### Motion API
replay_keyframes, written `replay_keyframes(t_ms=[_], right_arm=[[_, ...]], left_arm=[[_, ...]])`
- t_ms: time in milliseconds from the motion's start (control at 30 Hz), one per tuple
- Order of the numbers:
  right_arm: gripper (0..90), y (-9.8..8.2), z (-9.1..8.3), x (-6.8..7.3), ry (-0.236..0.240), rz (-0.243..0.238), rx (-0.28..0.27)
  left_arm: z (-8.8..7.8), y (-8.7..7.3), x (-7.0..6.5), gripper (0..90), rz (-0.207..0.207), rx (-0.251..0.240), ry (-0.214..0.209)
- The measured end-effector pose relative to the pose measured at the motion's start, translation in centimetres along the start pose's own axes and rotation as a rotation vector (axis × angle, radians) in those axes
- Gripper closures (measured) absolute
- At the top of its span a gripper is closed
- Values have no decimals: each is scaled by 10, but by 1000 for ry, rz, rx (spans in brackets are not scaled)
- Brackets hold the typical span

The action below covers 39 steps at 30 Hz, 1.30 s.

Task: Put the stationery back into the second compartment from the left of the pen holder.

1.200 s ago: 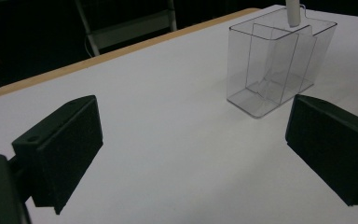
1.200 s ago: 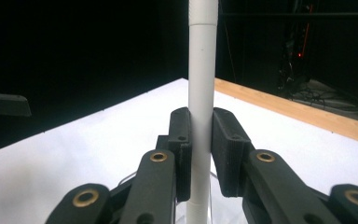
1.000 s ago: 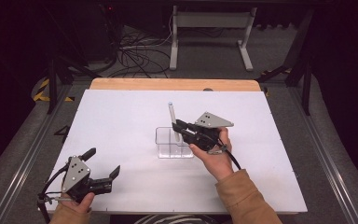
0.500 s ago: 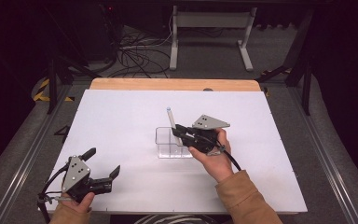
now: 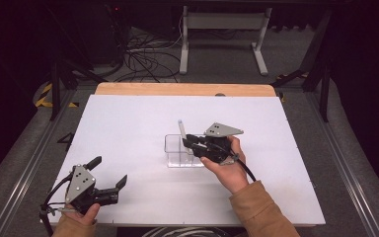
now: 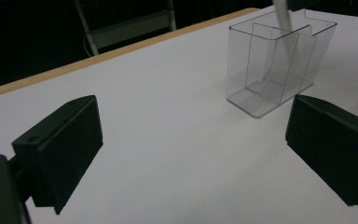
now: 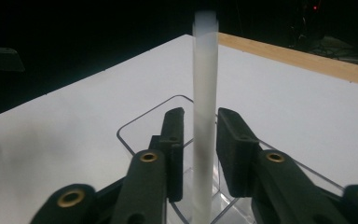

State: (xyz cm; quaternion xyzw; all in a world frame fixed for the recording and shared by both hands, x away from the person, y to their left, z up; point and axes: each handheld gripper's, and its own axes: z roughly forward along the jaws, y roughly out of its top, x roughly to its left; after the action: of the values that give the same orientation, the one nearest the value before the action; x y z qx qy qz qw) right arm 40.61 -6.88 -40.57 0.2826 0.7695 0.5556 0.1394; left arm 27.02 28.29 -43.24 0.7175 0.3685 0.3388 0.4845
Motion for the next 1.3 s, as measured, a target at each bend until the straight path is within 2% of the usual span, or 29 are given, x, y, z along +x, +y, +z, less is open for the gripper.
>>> replay_keyframes(t_ms=[67, 267, 367, 433, 567, 633, 1000, 1167, 1300], right_arm=[[680, 1, -1, 0, 2, -3, -10], [523, 6, -8, 2, -27, -58, -55], [469, 12, -12, 6, -23, -98, -53], [418, 16, -16, 9, -20, -104, -50], [309, 24, -23, 14, -21, -184, -47], [273, 26, -25, 16, -15, -201, -27], [201, 32, -38, 16, -5, -189, -62], [148, 29, -56, 9, -42, -172, -77], [116, 15, -78, -1, -86, -162, -84]], left_arm=[[0, 0, 0, 46, 0, 0, 0], [0, 0, 0, 46, 0, -1, 1], [0, 0, 0, 46, 0, 0, 0], [0, 0, 0, 46, 1, 0, 1], [0, 0, 0, 46, -6, -1, 0], [-1, 0, 0, 46, -3, -3, 2], [-1, 0, 1, 46, -1, -3, 2], [-1, 0, 2, 46, -4, -5, 4], [-1, 0, 2, 46, -5, -3, 3]])
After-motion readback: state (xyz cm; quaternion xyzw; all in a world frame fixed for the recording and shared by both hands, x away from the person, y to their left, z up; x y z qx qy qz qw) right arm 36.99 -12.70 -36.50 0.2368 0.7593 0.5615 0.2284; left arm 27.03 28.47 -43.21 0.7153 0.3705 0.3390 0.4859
